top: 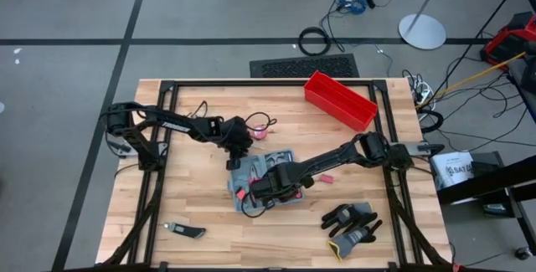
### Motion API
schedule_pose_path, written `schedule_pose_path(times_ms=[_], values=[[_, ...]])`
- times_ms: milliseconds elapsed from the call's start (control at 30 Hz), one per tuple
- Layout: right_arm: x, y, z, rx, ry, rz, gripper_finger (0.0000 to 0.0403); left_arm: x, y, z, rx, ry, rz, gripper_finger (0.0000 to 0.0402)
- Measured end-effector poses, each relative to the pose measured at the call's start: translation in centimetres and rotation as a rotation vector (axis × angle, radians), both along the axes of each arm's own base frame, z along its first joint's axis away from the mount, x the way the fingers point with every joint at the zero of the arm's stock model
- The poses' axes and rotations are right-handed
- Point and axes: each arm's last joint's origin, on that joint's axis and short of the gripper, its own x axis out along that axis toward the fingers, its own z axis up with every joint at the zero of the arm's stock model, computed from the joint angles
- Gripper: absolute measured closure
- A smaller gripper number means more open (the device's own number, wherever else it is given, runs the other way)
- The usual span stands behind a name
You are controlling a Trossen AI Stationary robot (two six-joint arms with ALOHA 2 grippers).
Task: Prefit tool cases
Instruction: Put the screwdriver bits into the toolbox
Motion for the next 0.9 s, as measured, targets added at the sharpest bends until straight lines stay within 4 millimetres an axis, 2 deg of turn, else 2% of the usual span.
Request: schedule_pose_path(times_ms=[267, 500, 567, 900], values=[[0.2, 0.2, -1.3, 0.027, 0.033, 0.033, 0.0403, 0.0, 0.0, 0.0, 0.002, -0.002, 0.000, 0.0308], [-0.4, -0.2, 1.5, -0.053, -0.035, 0.015, 0.0403, 0.0, 0.0, 0.0, 0.004, -0.002, 0.000, 0.0308], [-0.4, -0.4, 1.6, -0.061, -0.039, 0.018, 0.0403, 0.0, 0.0, -0.1, 0.005, -0.002, 0.000, 0.0308], [0.5, -0.6, -1.3, -0.052, 0.003, 0.064, 0.0403, 0.1, 0.0, 0.0, 0.006, -0.007, 0.001, 0.0308]])
